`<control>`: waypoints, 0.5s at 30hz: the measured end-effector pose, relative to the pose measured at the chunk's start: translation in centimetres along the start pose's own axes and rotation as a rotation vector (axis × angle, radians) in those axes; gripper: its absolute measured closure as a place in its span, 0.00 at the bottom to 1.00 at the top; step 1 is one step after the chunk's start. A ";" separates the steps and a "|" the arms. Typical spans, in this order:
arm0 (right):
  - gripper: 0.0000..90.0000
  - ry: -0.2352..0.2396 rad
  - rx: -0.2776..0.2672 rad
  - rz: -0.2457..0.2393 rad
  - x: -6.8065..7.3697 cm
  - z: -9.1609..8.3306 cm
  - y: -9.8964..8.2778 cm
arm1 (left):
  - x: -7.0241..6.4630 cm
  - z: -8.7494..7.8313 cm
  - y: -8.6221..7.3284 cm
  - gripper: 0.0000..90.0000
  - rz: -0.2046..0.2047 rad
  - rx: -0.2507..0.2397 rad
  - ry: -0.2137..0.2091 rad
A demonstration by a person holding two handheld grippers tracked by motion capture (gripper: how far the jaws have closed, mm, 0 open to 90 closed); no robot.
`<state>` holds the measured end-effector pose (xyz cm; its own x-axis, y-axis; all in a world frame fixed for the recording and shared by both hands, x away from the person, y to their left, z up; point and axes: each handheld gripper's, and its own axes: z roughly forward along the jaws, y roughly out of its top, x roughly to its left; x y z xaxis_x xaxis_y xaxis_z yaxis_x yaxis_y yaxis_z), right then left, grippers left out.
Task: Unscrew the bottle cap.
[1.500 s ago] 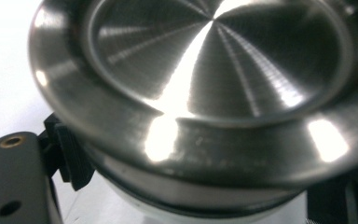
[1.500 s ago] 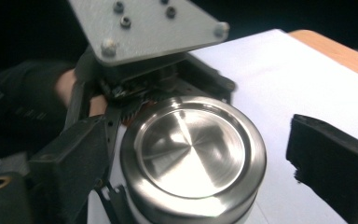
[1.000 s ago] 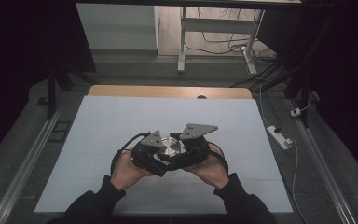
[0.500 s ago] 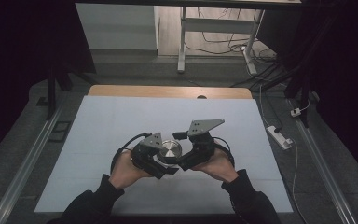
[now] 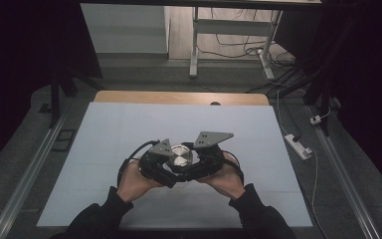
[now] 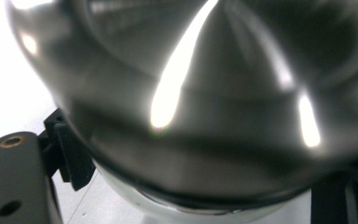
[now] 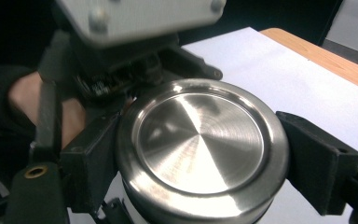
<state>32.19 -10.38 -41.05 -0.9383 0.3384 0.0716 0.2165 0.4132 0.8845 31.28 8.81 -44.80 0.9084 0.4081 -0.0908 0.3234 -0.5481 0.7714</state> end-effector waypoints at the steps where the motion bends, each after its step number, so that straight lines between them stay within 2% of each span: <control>1: 0.20 0.003 -0.007 0.008 -0.1 -0.1 0.0 | 0.0 0.1 0.0 0.17 -0.002 0.000 0.001; 7: 0.20 0.000 -0.005 0.016 -0.3 -0.4 0.2 | 0.2 0.5 -0.2 0.17 -0.001 0.012 -0.002; 15: 0.20 0.000 0.019 0.017 -0.3 0.2 -0.2 | 0.4 0.3 -0.3 0.17 -0.014 -0.017 -0.018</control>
<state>32.47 -10.38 -41.29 -0.9343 0.3459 0.0865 0.2376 0.4231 0.8744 31.57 8.93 -45.24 0.9087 0.4019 -0.1127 0.3311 -0.5297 0.7809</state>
